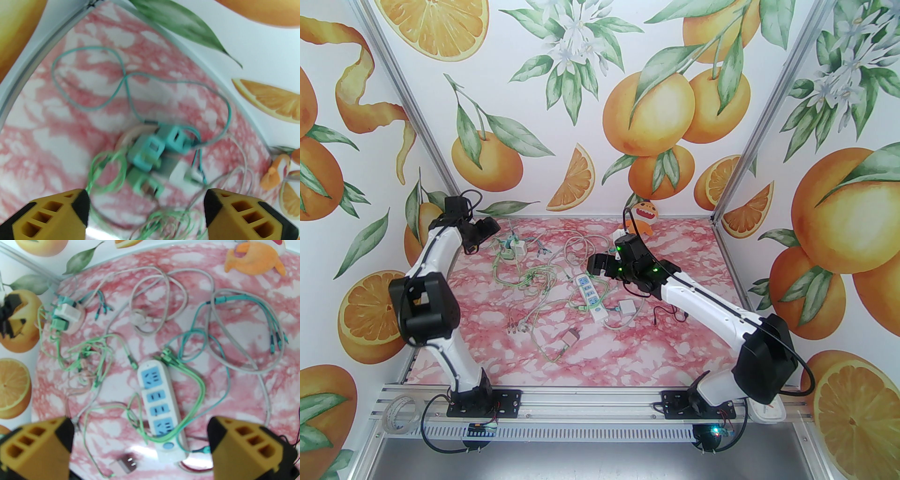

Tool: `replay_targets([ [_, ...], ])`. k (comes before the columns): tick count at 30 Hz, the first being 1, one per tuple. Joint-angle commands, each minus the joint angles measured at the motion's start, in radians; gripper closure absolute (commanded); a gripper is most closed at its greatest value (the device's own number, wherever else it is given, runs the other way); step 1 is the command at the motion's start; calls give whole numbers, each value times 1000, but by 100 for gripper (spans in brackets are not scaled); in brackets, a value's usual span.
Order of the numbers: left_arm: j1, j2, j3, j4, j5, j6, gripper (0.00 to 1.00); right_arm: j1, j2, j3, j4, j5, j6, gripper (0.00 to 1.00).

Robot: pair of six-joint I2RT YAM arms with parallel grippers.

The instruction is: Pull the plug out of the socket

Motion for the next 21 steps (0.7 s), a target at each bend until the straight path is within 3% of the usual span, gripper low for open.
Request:
replay_targets([
  [1,10,98,116,10,6,8,40,15,-15,36,-40,51,-9,0],
  [2,10,134,149,7,4,10,41,17,-17,40,-48,56,-9,0],
  [4,10,199,222,-15,-10,20,53,20,-21,40,-59,65,-9,0],
  [11,-10,376,365,-53,25,47,57,21,-31,35,-69,79,-10,0],
  [21,-96,345,226,-12,56,79,57,21,-16,63,-72,79,-34,0],
])
